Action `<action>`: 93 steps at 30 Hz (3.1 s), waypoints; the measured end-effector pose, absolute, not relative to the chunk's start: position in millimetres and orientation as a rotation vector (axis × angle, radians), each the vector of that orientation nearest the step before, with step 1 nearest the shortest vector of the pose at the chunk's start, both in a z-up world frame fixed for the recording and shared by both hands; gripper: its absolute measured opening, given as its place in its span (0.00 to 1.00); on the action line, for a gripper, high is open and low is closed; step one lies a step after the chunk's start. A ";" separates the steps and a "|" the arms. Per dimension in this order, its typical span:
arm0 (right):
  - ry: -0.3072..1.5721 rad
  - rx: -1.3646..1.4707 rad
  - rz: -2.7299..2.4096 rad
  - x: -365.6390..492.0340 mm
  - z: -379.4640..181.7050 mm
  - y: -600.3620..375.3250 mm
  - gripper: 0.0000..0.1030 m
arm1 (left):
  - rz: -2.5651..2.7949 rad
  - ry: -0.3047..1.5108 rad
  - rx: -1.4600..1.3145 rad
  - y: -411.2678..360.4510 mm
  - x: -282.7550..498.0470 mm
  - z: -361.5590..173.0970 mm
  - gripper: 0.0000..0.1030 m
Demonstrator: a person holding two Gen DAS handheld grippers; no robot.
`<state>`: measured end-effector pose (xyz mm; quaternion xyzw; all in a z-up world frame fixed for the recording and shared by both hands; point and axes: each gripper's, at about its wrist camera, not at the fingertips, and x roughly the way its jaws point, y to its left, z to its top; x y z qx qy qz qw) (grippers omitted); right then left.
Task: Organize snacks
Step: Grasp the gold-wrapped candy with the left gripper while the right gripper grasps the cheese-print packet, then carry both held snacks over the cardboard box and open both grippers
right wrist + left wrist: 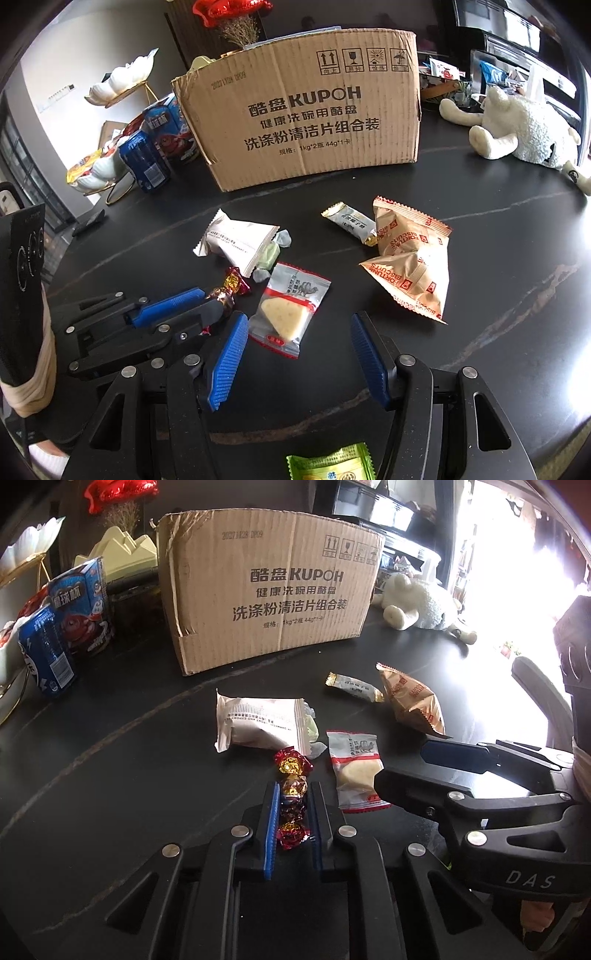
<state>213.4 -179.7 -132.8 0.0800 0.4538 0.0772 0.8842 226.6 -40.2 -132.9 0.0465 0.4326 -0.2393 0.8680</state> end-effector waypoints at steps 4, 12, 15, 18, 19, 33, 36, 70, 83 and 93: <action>0.953 0.158 0.160 216.4 -135.8 -176.4 0.58 | -0.495 0.896 0.087 -33.8 222.7 -124.3 0.14; 0.954 0.120 0.141 226.2 -138.7 -162.6 0.57 | -0.461 0.843 0.041 -17.1 220.1 -108.2 0.14; 0.959 0.081 0.111 230.7 -142.0 -155.6 0.53 | -0.454 0.846 0.029 -14.9 221.7 -108.9 0.14; 0.966 0.056 0.089 233.6 -145.9 -151.7 0.52 | -0.445 0.847 0.020 -12.1 223.8 -109.7 0.14; 0.967 0.042 0.079 234.6 -147.7 -149.9 0.52 | -0.441 0.848 0.016 -11.9 223.8 -110.1 0.14; 0.942 0.002 0.063 235.5 -149.3 -145.4 0.33 | -0.440 0.857 0.012 -13.0 223.9 -113.6 0.14; 0.935 0.014 0.066 234.1 -147.6 -147.2 0.33 | -0.441 0.852 0.012 -13.5 223.7 -113.5 0.14; 0.638 0.061 0.164 250.2 -2.9 -177.4 0.33 | -0.358 0.640 -0.018 -20.3 243.1 15.5 0.14; 0.576 0.060 0.185 290.1 48.7 -194.3 0.33 | -0.348 0.575 0.010 -35.2 280.9 65.8 0.14; 0.611 0.036 0.191 343.2 53.4 -205.0 0.34 | -0.331 0.601 0.032 -46.0 334.3 70.7 0.14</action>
